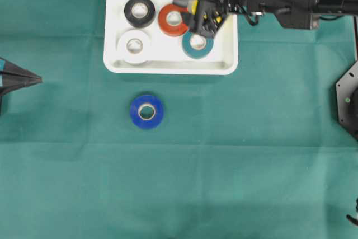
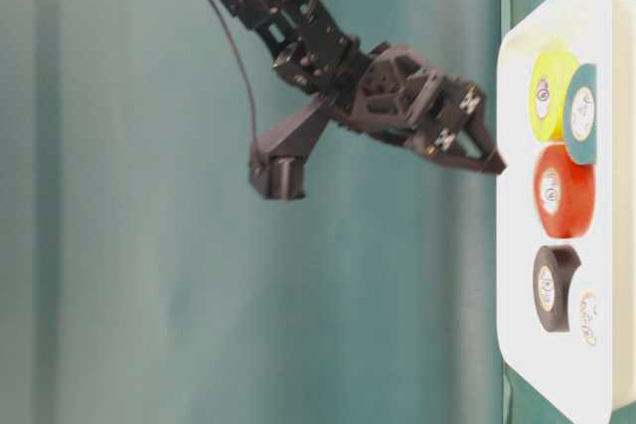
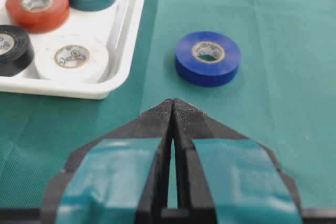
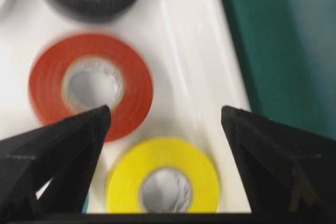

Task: Put the tape into the white case with the right arm.
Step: 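Open the right gripper and retract it to the right side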

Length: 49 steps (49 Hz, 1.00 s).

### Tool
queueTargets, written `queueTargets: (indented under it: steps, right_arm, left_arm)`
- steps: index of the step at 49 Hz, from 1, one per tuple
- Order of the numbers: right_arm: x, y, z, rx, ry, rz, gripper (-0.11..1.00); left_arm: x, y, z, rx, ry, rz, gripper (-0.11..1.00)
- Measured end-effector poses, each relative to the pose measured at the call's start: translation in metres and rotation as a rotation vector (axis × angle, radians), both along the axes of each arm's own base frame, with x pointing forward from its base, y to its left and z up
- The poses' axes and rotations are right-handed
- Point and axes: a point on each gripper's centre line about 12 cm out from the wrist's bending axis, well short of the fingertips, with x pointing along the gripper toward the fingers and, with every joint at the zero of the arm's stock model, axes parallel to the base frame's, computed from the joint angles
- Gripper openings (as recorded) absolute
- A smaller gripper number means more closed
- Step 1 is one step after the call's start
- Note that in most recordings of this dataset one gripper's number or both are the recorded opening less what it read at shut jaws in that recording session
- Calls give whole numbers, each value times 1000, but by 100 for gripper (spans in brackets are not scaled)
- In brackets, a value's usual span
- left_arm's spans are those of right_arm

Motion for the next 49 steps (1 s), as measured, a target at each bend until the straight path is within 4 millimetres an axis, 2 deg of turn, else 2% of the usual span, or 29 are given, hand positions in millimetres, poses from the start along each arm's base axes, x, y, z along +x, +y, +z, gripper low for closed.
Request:
queueTargets:
  steps: [7,22,49]
  right_arm:
    - [-19,8,5,2,6,-1,69]
    - [-78,34,18,1,-19,12,69]
    - [-179,85,18,-11,-170,74,68]
  left_arm:
    - [0,0,0,-2,1,-1,0]
    - [0,0,0,0,0,-2,0]
    - [0,0,0,-2,0,0,0]
